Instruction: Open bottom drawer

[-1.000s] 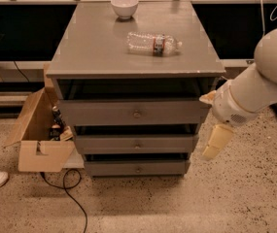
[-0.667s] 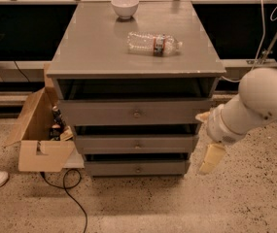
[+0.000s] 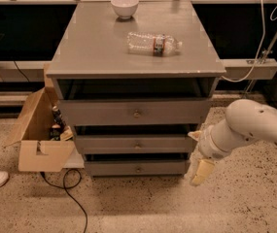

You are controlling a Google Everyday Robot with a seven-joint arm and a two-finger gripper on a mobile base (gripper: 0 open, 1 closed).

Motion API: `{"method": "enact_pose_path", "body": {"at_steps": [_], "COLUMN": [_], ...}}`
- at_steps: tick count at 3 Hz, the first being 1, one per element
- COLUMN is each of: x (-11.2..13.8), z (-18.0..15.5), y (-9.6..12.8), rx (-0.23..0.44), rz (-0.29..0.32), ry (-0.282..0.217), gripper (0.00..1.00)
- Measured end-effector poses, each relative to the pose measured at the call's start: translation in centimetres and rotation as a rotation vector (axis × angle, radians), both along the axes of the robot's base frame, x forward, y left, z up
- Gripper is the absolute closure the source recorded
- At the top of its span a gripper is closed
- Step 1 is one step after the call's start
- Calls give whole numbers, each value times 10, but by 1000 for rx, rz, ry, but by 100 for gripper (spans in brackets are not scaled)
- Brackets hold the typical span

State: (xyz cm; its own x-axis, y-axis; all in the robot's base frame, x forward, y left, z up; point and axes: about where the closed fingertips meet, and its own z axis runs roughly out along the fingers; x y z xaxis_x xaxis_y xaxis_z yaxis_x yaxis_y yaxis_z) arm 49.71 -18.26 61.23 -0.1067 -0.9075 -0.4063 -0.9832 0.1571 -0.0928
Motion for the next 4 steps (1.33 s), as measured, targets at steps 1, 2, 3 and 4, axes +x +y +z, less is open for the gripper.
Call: {"method": "enact_pose_path", "body": {"at_steps": [1, 2, 3, 4], "x": [-3, -3, 6, 11], "z": [-46, -47, -96, -157], "y": [9, 9, 17, 28], "rx": [50, 50, 98, 169], "rz": [6, 6, 21, 47], "ry": [50, 50, 64, 73], "gripper": [0, 0, 0, 0]}}
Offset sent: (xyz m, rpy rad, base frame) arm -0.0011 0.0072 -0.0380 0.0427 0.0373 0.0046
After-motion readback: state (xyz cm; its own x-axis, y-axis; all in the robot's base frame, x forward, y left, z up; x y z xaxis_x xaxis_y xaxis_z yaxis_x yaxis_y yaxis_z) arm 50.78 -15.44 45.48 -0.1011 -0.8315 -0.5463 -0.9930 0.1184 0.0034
